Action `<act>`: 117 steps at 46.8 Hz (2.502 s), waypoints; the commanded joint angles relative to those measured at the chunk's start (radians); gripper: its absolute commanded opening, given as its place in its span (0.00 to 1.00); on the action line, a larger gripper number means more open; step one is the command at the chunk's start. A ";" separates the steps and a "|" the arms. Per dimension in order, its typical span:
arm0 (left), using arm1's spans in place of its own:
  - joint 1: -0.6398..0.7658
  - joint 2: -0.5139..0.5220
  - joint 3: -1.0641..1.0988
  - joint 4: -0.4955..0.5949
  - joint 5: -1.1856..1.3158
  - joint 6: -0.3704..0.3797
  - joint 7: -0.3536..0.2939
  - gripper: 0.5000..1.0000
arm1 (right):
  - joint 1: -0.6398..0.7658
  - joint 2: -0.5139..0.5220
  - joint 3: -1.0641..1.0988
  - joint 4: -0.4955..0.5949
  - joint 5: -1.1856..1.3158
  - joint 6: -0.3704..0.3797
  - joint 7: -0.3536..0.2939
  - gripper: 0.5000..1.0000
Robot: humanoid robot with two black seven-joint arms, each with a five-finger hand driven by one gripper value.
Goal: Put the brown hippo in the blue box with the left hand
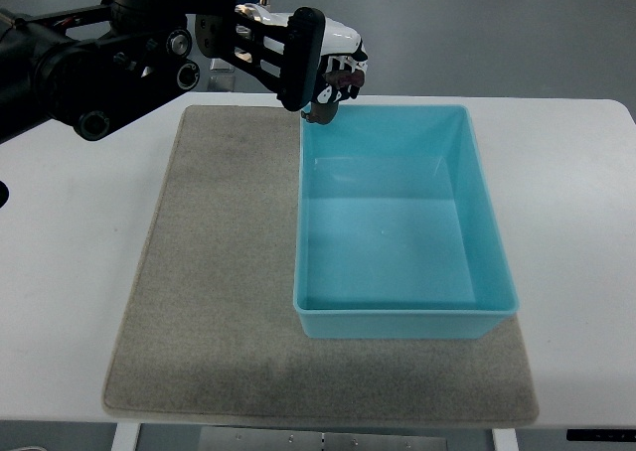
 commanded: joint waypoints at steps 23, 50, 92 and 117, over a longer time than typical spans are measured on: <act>0.067 -0.057 0.009 -0.031 -0.003 -0.010 -0.001 0.00 | 0.000 0.000 0.000 0.000 0.000 0.000 0.000 0.87; 0.127 -0.080 0.015 -0.021 -0.006 -0.006 0.000 0.00 | 0.001 0.000 0.000 0.000 0.000 0.000 0.000 0.88; 0.142 -0.094 0.007 -0.018 -0.016 0.020 -0.015 0.84 | 0.001 0.000 0.000 0.000 0.000 0.000 0.000 0.87; 0.133 -0.092 -0.002 0.206 -0.108 0.137 -0.015 0.92 | 0.000 0.000 0.000 0.000 0.000 0.000 0.000 0.87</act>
